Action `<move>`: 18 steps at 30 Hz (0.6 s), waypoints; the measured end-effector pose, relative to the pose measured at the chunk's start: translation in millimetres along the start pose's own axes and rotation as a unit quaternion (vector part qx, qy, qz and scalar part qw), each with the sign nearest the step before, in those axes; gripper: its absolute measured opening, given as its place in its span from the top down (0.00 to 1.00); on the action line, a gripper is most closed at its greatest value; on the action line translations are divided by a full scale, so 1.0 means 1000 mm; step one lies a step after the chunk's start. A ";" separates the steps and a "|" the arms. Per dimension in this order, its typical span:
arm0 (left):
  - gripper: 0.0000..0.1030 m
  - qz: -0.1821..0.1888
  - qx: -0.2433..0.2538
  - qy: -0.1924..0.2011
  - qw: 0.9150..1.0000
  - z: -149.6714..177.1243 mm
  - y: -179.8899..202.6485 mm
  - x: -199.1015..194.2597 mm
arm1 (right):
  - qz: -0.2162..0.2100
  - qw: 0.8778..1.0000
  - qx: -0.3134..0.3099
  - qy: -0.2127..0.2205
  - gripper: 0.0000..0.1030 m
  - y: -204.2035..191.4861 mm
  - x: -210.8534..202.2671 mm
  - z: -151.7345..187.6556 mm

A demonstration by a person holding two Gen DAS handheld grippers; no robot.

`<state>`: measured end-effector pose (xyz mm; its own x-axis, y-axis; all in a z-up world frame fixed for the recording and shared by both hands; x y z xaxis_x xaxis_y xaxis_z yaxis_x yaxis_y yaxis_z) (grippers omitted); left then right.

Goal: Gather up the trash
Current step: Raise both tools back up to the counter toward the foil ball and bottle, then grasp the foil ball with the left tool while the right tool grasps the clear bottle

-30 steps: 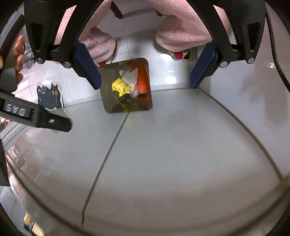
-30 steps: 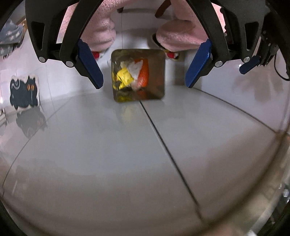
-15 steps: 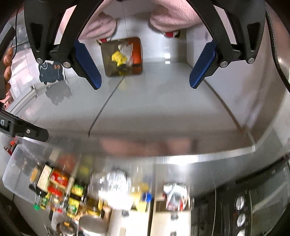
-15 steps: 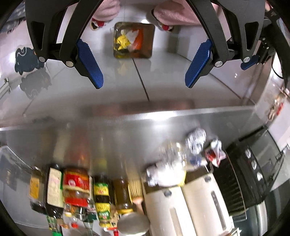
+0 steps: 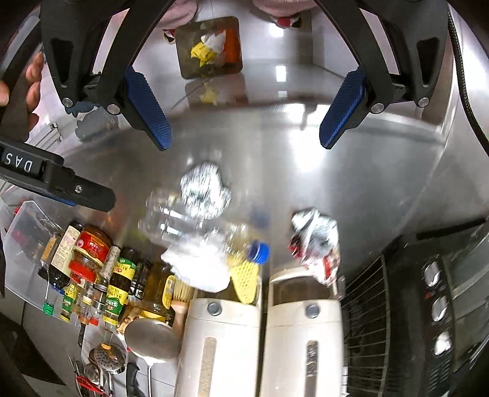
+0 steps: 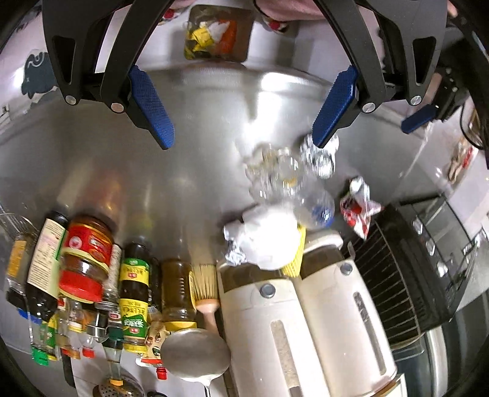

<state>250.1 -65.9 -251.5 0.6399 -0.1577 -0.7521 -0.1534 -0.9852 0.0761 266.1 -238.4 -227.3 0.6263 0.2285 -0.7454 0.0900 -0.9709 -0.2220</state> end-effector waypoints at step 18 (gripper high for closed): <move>0.54 0.040 0.031 -0.038 0.998 -0.037 0.024 0.070 | -0.011 1.000 0.008 -0.022 0.11 -0.008 0.053 -0.052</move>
<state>318.9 -102.9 -278.4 0.5655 -0.2277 -0.7927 -0.2495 -0.9633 0.0987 339.0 -222.0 -232.2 0.5897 0.2522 -0.7673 0.0902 -0.9646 -0.2477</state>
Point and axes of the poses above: each gripper's, at about its wrist camera, not at the fingertips, and x roughly the way its jaws point, y to its right, z to its underside, the point moved 9 cm from there along x, roughly the way its jaws point, and after that the axes turned 6 degrees about -y, right-handed, at the moved point
